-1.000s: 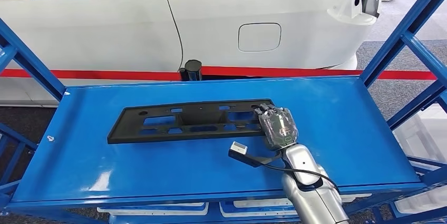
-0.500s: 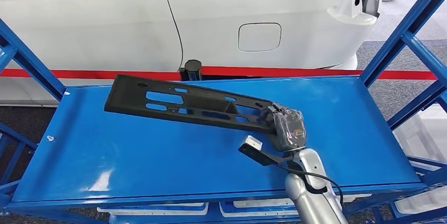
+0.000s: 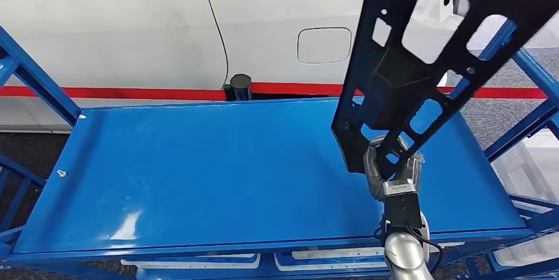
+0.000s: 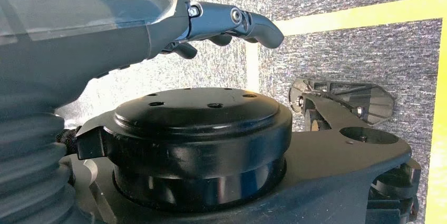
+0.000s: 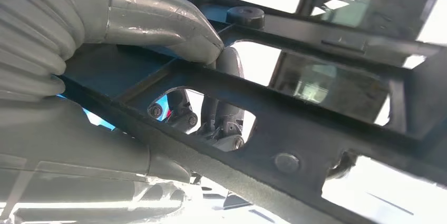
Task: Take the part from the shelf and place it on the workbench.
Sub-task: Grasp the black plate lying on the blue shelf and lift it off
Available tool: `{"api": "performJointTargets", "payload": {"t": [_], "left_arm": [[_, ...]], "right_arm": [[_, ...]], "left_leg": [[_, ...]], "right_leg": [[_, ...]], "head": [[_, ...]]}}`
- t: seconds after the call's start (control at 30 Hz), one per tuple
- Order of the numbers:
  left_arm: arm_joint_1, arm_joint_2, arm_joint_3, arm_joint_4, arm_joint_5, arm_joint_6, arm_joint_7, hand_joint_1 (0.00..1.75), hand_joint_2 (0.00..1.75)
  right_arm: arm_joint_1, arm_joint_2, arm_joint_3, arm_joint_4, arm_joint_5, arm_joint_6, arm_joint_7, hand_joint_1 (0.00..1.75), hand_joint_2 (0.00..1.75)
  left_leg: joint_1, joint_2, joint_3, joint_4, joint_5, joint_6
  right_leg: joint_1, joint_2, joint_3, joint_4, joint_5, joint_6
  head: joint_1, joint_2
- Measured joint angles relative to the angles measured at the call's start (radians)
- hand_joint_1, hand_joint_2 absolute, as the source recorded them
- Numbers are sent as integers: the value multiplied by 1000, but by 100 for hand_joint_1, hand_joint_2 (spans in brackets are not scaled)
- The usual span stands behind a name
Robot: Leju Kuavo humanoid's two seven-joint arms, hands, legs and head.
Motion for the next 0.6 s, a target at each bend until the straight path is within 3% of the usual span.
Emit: {"api": "performJointTargets", "payload": {"t": [0.23,0.6], "left_arm": [[0,-3,8,0,-1,9,-6,0,175],[-1,-10,23,0,2,35,-16,0,175]], "right_arm": [[44,17,-31,-115,-175,35,-68,175,175],[73,49,-20,-280,-202,21,-116,175,175]], "left_leg": [[0,0,-1,0,0,0],[0,0,-2,0,0,0]], "right_leg": [[0,0,-1,0,0,0],[0,0,-2,0,0,0]], "head": [[0,0],[0,0]]}}
